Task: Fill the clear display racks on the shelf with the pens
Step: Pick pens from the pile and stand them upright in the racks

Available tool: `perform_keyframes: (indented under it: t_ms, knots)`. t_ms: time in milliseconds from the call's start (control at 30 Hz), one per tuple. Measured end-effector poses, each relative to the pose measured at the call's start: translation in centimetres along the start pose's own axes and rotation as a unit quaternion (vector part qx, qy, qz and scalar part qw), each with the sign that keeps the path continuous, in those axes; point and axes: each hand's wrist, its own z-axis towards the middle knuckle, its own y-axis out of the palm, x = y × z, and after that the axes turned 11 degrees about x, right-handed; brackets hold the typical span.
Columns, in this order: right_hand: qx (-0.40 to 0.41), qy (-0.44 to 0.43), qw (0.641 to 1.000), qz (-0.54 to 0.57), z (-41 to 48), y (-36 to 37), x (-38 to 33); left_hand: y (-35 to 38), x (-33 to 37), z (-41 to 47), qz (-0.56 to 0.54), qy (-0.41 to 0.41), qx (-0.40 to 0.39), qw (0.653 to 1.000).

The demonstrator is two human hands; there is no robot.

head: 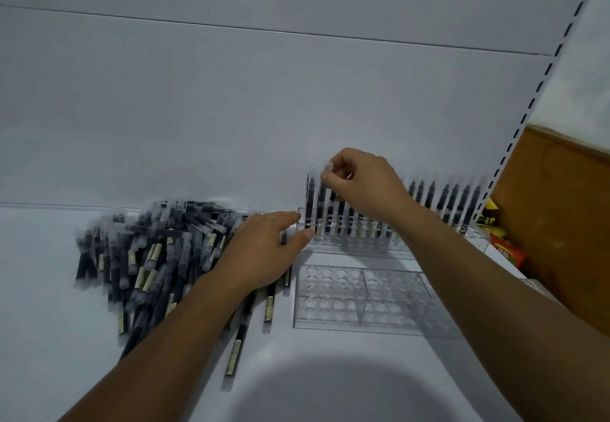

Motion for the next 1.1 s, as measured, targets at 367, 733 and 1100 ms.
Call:
perform_keyframes:
  t_ms: [367,733,1100]
  knots:
    - [-0.035,0.019,0.997,-0.069,-0.6,-1.9,-0.7,-0.5,-0.3,0.7,-0.037,-0.041,-0.010,0.998]
    - [-0.067,-0.036,0.997,-0.019,-6.5,-3.1,-4.3,-6.4,1.1,2.3,-0.155,-0.109,0.063,0.980]
    - [-0.153,-0.148,0.977,0.015,-16.9,5.0,-7.9,-13.3,-1.8,-11.0,0.088,-0.166,0.140,0.972]
